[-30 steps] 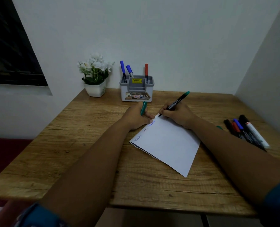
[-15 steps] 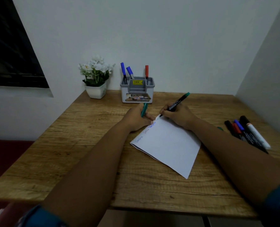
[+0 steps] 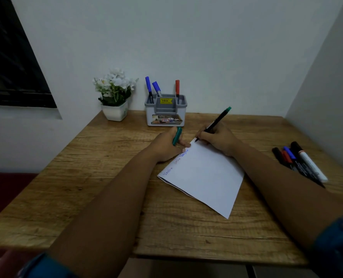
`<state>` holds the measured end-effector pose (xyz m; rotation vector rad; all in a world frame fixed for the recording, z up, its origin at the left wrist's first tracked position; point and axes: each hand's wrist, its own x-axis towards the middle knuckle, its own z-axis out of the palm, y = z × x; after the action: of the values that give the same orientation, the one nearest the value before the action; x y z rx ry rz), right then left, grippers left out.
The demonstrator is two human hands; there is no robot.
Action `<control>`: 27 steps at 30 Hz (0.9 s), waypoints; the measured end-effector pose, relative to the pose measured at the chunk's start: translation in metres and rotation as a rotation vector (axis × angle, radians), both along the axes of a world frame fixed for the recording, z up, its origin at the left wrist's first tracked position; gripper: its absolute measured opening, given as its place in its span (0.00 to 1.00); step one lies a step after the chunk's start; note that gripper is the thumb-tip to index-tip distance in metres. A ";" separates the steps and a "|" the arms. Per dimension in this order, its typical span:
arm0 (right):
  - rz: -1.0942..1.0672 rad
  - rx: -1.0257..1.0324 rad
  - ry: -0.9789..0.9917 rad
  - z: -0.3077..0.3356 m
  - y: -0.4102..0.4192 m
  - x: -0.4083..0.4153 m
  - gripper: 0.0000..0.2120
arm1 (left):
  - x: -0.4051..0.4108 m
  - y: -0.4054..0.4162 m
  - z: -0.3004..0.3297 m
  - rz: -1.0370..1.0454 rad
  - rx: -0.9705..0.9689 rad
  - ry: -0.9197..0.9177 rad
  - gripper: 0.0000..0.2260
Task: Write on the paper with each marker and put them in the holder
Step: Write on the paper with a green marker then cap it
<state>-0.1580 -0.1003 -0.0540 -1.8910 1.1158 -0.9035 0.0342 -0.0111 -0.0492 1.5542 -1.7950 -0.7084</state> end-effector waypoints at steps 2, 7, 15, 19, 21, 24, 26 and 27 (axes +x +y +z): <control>-0.005 -0.053 0.043 -0.001 0.000 0.000 0.03 | 0.000 0.000 0.000 -0.006 0.006 0.002 0.13; 0.002 -0.070 0.058 -0.003 0.000 0.002 0.02 | 0.001 -0.001 -0.001 -0.007 0.002 -0.015 0.13; 0.014 -0.100 0.097 -0.001 0.001 0.001 0.02 | 0.001 -0.002 -0.003 -0.016 0.005 0.021 0.13; -0.009 -0.096 0.079 -0.002 0.001 0.001 0.02 | 0.002 -0.003 -0.003 -0.013 0.002 0.021 0.13; -0.011 -0.088 0.033 -0.002 0.001 0.001 0.02 | 0.002 -0.003 -0.003 -0.017 0.005 0.029 0.13; 0.037 -0.076 0.021 -0.002 0.004 0.002 0.02 | 0.002 -0.003 -0.004 -0.019 -0.006 0.014 0.13; 0.049 -0.078 0.052 -0.002 0.006 0.003 0.02 | 0.003 -0.003 -0.004 -0.017 -0.008 0.000 0.13; 0.050 -0.085 0.074 -0.001 0.006 0.003 0.03 | 0.003 -0.003 -0.004 -0.018 -0.005 -0.003 0.13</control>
<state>-0.1548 -0.0940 -0.0549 -2.0273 1.0840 -0.8711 0.0369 -0.0142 -0.0529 1.5383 -1.8140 -0.7092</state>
